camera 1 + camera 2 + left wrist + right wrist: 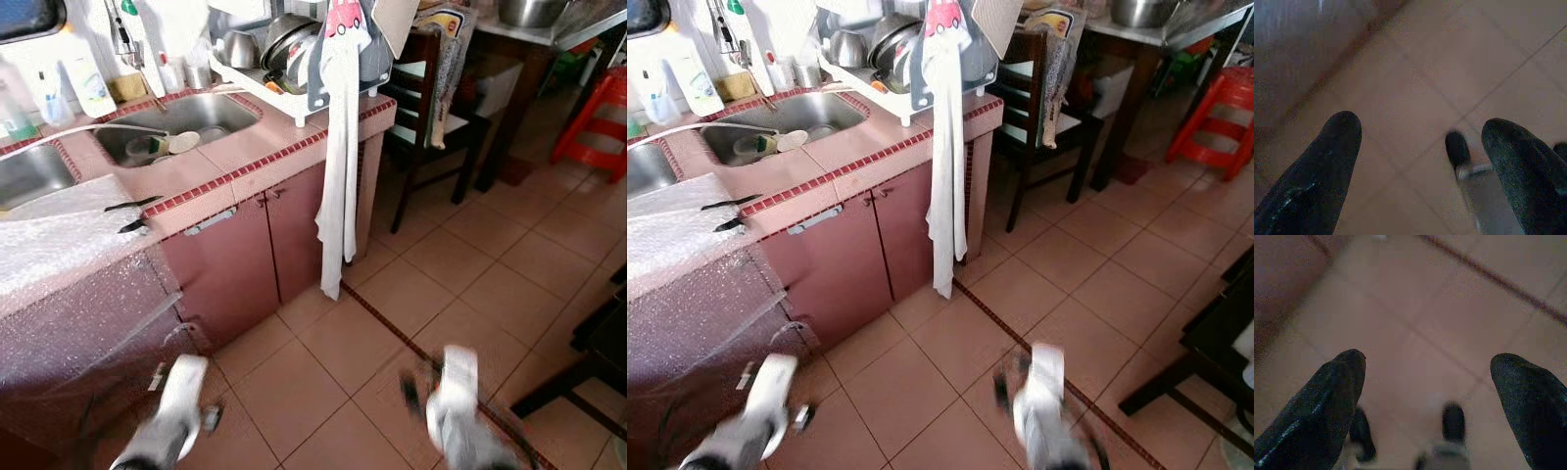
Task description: Kitchen organization
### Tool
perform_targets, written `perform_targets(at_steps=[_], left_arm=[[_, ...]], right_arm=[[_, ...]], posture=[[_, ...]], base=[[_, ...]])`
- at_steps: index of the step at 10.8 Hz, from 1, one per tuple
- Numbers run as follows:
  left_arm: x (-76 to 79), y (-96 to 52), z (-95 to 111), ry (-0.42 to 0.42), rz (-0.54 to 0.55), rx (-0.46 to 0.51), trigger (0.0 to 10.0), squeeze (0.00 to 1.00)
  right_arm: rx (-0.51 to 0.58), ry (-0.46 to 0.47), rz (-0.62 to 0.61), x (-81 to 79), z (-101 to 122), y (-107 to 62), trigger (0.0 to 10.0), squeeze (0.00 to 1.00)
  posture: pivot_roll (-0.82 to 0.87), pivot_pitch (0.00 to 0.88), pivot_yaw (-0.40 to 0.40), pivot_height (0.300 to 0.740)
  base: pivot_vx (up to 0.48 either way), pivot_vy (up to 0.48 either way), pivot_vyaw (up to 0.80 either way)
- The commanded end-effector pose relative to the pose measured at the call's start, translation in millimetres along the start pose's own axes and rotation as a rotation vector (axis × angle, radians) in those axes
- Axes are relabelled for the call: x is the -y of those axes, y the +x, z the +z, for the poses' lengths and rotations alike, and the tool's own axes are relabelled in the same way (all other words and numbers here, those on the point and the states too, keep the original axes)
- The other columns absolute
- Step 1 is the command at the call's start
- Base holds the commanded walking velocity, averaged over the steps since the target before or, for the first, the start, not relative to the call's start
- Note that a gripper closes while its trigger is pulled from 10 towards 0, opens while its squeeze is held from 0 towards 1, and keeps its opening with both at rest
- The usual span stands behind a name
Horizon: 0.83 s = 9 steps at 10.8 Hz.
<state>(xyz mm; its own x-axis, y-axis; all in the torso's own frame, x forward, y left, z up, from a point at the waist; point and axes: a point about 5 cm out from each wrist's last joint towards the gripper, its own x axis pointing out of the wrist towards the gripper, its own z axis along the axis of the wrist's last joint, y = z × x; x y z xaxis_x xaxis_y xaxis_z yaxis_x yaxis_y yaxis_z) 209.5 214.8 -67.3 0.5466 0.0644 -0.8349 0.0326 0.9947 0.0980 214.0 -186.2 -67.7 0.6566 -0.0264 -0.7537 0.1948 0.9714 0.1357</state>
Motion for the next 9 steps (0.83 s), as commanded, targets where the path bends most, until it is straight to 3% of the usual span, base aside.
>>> perform_targets(at_steps=[1,3,4,9], left_arm=[[-6.7,-0.9,-4,-0.033,0.027,-0.016,10.0,0.0],[-8.6,-2.3,-16,-0.046,0.03,-0.049,10.0,0.0],[-8.7,-2.4,-17,-0.056,0.034,-0.052,10.0,0.0],[-11.9,-3.1,-18,-0.025,0.031,-0.039,10.0,0.0]], right_arm=[[-0.038,-0.044,-0.002,4.8,-8,-1.7,10.0,0.0],[-0.097,-0.07,-0.042,23.7,-27,-8.7,10.0,0.0],[-0.109,-0.088,-0.042,25.8,-30,-9.8,10.0,0.0],[-0.101,-0.138,0.017,14.1,-29,-8.0,10.0,0.0]], posture=[[-0.08,0.005,0.052,0.74],[-0.09,0.003,0.05,0.74],[-0.09,0.005,0.051,0.74],[-0.08,0.0,0.052,0.74]], base=[[0.0,0.0,0.0],[0.0,0.0,0.0],[0.0,0.0,0.0],[0.0,0.0,0.0]])
